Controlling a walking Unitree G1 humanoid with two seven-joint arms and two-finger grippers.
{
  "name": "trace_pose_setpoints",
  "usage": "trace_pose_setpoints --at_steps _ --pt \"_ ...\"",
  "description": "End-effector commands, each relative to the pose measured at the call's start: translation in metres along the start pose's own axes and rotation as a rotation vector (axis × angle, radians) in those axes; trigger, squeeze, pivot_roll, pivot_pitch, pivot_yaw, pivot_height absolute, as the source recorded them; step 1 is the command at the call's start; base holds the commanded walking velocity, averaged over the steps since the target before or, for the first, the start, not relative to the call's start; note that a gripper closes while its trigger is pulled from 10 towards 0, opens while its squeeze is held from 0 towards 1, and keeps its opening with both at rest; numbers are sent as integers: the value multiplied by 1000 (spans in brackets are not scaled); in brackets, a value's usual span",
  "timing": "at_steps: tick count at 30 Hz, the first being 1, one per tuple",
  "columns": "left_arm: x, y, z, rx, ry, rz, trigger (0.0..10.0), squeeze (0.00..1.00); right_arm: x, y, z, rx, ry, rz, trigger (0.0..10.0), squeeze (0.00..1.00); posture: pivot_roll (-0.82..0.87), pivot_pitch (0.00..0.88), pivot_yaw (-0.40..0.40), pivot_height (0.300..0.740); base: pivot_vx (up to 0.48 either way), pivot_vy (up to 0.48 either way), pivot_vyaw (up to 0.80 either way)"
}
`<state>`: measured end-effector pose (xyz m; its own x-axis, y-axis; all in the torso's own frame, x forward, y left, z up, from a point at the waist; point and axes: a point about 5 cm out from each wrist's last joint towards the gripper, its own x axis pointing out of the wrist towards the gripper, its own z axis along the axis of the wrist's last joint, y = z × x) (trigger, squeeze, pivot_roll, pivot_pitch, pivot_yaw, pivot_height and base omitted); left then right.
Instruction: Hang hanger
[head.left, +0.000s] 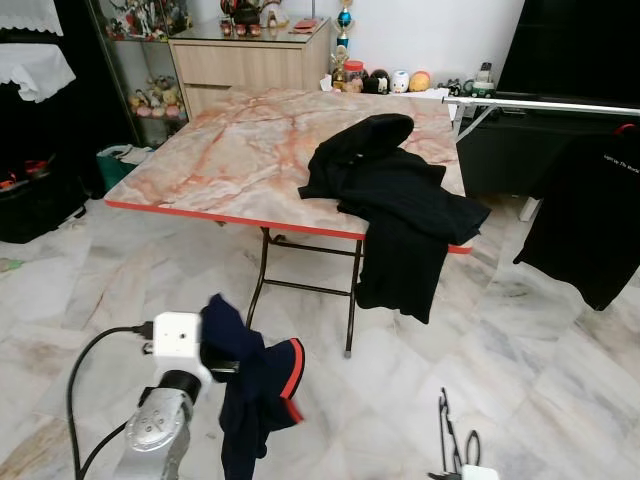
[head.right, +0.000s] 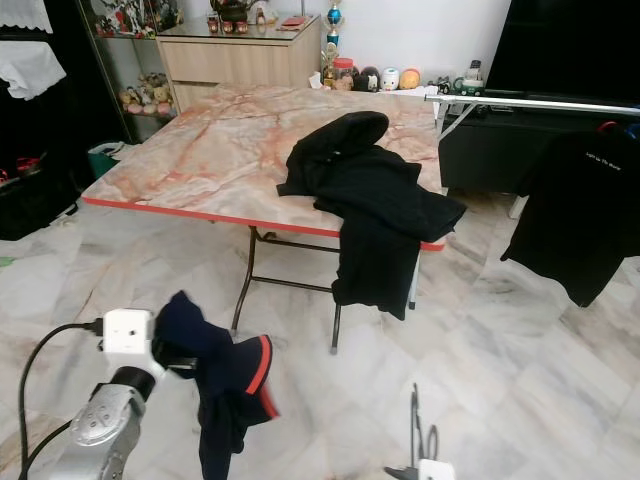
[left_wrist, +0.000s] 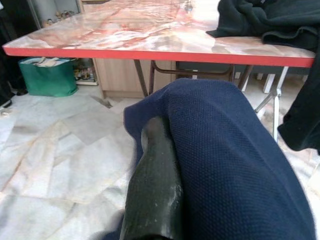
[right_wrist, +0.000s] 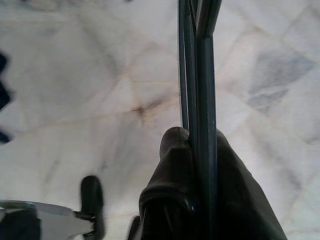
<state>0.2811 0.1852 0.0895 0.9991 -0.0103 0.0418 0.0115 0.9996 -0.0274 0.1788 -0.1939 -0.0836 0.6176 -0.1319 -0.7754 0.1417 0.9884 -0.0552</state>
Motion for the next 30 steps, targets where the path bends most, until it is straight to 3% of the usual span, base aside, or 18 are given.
trace_pose_setpoints --at_steps 1,8,30 --pt "2 -4 9 -16 -39 -20 10000 0 -1 -4 -3 3 11 -15 10000 0 63 28 61 740 0 0 0" --pt "2 -4 10 -19 -40 -23 10000 0 0 -5 0 -3 6 -13 10000 0 66 32 61 740 114 0 0" --pt "4 -5 14 -33 -57 -32 10000 0 0 -5 0 -5 7 -10 10000 0 65 36 56 740 355 0 0"
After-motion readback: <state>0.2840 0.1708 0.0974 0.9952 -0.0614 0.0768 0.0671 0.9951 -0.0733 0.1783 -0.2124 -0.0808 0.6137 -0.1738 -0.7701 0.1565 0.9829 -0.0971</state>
